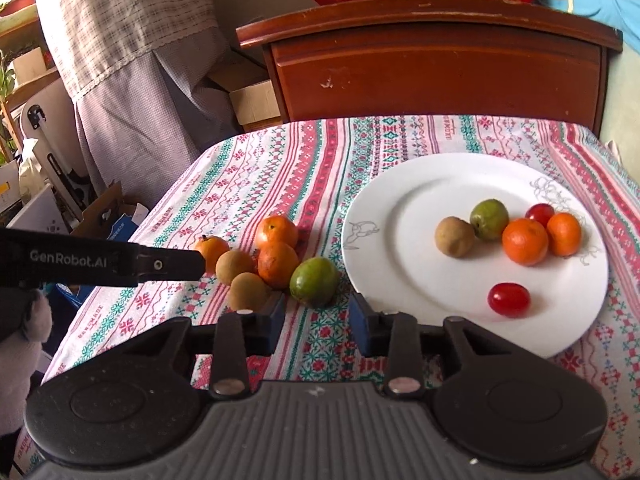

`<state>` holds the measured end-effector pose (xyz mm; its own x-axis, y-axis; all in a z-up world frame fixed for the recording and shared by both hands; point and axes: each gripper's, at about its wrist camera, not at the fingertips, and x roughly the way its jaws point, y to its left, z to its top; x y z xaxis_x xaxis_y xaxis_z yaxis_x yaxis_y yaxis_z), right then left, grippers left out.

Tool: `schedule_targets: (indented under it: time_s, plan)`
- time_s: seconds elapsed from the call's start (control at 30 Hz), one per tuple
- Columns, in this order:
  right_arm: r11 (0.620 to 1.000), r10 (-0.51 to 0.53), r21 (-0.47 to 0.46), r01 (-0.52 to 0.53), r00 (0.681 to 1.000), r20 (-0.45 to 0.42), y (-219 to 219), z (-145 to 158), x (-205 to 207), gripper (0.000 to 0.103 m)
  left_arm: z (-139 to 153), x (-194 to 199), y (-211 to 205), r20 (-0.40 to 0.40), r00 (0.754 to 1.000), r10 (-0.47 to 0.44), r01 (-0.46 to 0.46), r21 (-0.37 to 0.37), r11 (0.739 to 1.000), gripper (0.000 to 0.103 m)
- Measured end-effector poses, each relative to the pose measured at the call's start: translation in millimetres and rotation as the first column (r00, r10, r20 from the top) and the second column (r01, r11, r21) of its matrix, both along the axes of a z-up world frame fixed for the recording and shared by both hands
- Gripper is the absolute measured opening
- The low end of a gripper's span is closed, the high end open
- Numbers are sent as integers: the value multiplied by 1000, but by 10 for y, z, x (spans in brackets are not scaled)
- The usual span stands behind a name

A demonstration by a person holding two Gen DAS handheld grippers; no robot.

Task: Organize fruits
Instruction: 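Move both grippers back toward the remaining fruit, then grasp a brown kiwi with the left gripper while the right gripper grasps a green lime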

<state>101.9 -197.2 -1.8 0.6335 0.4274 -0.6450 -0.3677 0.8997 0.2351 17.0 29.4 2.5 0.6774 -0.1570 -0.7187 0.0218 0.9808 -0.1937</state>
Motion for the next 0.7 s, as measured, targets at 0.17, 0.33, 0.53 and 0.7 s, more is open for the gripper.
schedule_targets:
  time_s: [0.17, 0.33, 0.53, 0.7]
  plan:
    - [1000, -3, 7, 3, 1000, 5, 39, -19, 33, 35, -75, 45, 44, 2, 1000, 18, -18, 7, 1000, 57]
    - [1000, -8, 19, 8, 1000, 3, 50, -37, 57, 35, -41, -32, -1, 3, 999, -46, 46, 24, 999, 56]
    - [999, -15, 28, 15, 1000, -3, 74, -87, 104, 36, -37, -50, -37, -9, 995, -102, 102, 19, 995, 56]
    - [999, -7, 36, 7, 1000, 1, 71, -83, 124, 30, -49, -81, -132, -6, 987, -160, 160, 28, 987, 56]
